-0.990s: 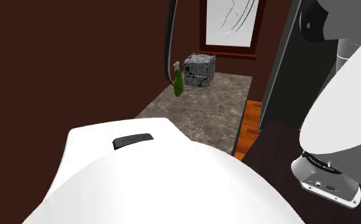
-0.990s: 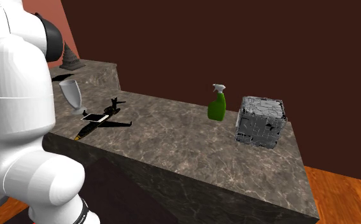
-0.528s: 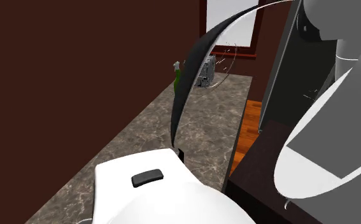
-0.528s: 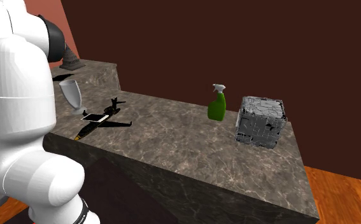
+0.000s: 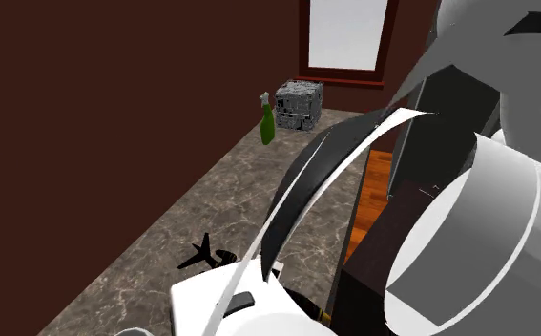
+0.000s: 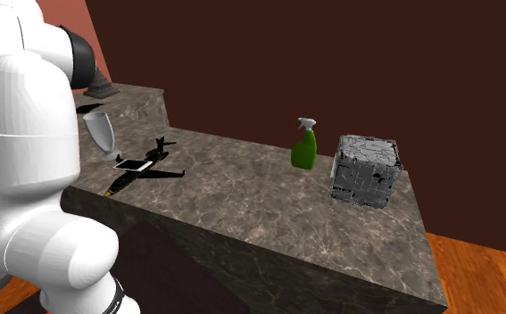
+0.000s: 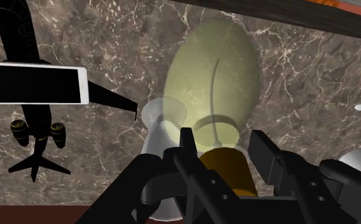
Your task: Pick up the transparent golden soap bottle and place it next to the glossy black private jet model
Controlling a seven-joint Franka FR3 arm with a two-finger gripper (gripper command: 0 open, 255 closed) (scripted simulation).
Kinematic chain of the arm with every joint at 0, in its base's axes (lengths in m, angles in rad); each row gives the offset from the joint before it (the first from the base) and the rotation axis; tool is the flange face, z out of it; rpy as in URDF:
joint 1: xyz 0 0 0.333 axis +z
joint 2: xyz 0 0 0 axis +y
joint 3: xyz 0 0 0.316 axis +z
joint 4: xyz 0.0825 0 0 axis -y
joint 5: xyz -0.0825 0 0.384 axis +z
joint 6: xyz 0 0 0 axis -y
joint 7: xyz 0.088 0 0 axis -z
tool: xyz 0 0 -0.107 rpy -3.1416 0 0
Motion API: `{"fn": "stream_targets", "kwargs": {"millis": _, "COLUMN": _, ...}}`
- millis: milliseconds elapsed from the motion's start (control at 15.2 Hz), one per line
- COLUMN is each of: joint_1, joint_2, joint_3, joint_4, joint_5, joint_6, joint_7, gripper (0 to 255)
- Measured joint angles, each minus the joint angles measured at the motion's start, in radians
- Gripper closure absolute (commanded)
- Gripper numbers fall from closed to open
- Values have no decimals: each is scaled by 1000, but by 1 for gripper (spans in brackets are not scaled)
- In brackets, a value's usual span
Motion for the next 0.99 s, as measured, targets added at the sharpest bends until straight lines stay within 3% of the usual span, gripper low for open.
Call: {"fn": "stream_targets", "kwargs": {"millis": 990, "joint_1": 47, "joint_2": 74, "joint_3": -82, "joint_4": -106, "joint_5": -119, "joint_6": 137, "joint_7": 102, "gripper": 255}}
